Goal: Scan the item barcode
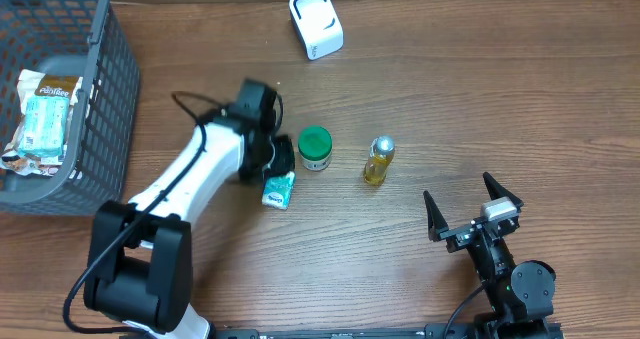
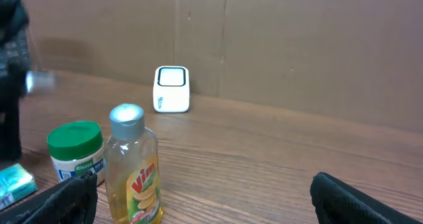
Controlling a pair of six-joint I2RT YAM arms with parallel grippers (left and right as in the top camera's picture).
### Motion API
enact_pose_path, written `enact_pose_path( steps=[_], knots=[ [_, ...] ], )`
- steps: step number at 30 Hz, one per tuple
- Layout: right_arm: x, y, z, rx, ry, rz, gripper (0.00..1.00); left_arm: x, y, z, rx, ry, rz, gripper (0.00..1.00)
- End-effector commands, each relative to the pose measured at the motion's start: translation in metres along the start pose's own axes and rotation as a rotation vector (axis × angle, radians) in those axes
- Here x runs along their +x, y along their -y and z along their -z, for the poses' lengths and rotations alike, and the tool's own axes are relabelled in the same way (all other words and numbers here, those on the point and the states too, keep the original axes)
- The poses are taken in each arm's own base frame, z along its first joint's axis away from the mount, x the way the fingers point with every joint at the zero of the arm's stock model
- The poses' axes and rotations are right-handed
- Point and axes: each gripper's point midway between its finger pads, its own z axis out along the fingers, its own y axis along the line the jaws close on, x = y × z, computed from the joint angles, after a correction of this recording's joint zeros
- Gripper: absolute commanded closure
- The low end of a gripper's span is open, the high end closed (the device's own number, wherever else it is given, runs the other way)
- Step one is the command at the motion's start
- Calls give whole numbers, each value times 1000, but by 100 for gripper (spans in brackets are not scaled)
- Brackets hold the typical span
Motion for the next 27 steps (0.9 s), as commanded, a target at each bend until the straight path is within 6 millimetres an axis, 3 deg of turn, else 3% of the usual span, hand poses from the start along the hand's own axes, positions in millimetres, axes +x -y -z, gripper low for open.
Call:
enact_pose_path(
  steps=[1, 4, 8, 12, 13, 16, 18, 19, 22, 27],
  knots=[
    [3, 0, 0, 2, 0, 0, 0, -39, 20, 55, 18, 101, -160, 80],
    [3, 0, 0, 2, 0, 0, 0, -65, 11, 115, -73, 185, -255, 79],
    [3, 0, 0, 2, 0, 1, 0, -95, -20, 195, -278, 345, -253, 73],
    [3, 0, 0, 2, 0, 1, 0, -115, -50, 282, -458, 535, -220, 37],
    [3, 0, 0, 2, 0, 0, 0, -119, -58, 308, -503, 596, -208, 30],
    [3, 0, 0, 2, 0, 1, 0, -130, -77, 359, -590, 726, -196, 18],
    [3, 0, 0, 2, 0, 1, 0, -138, -87, 381, -628, 789, -197, 9],
    [3, 0, 0, 2, 0, 0, 0, -143, -94, 389, -648, 813, -204, 0],
    [3, 0, 0, 1, 0, 0, 0, -154, -119, 404, -700, 846, -185, 0],
    [3, 0, 0, 2, 0, 1, 0, -160, -174, 404, -783, 779, -143, 0]
  ],
)
